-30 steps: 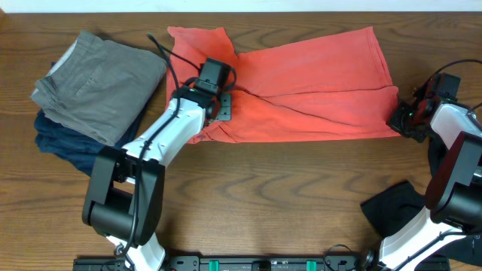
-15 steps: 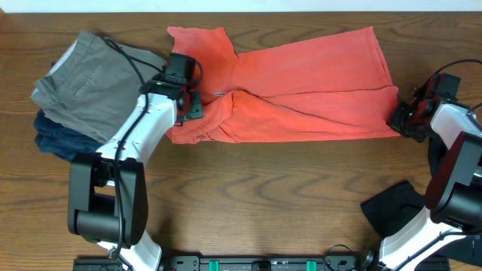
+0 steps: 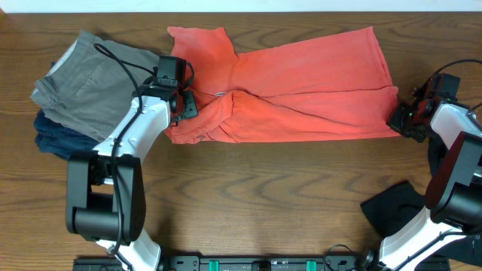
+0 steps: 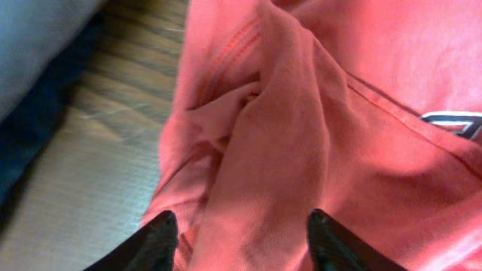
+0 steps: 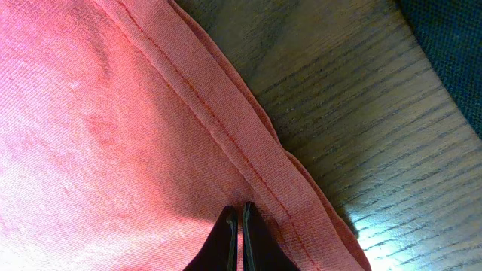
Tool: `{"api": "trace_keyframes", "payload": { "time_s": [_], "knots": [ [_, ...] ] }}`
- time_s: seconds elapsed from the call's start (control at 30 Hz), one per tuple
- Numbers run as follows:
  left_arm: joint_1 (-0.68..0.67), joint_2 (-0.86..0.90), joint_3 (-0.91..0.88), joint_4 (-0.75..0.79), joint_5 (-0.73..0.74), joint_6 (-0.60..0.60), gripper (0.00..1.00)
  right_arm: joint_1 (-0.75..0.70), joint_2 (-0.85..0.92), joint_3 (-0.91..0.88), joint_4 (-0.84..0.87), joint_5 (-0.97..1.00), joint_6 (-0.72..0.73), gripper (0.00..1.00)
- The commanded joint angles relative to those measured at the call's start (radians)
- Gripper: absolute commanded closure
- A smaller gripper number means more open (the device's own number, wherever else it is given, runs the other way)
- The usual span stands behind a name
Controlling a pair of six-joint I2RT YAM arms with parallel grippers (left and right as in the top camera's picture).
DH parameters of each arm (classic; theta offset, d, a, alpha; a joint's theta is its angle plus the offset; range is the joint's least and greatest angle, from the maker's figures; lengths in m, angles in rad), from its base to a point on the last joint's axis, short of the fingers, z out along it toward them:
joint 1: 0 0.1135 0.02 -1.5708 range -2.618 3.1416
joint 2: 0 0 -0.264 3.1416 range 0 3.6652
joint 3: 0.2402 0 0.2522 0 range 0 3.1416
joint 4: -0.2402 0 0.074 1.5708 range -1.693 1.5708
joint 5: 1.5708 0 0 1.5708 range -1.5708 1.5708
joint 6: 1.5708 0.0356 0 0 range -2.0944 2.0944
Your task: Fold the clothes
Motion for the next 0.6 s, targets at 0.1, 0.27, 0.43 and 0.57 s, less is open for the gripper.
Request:
{"api": "trace_keyframes", "payload": {
  "time_s": [0.1,0.27,0.43,0.57],
  "knots": [
    [0.004,0.051,-0.013,0.043,0.088,-0.01,0.66,0.011,0.048,-0.047,-0.027,0.04,-0.013,0.96],
    [0.004,0.05,-0.012,0.068,0.087,0.016,0.91,0.011,0.048,-0.047,-0.027,0.04,-0.013,0.96],
    [0.007,0.05,0.016,0.068,0.084,0.015,0.94,0.011,0.049,-0.047,-0.027,0.04,-0.013,0.96],
    [0.01,0.048,0.025,0.068,0.082,0.025,0.84,0.011,0.049,-0.047,-0.027,0.04,-0.013,0.96]
  ]
}}
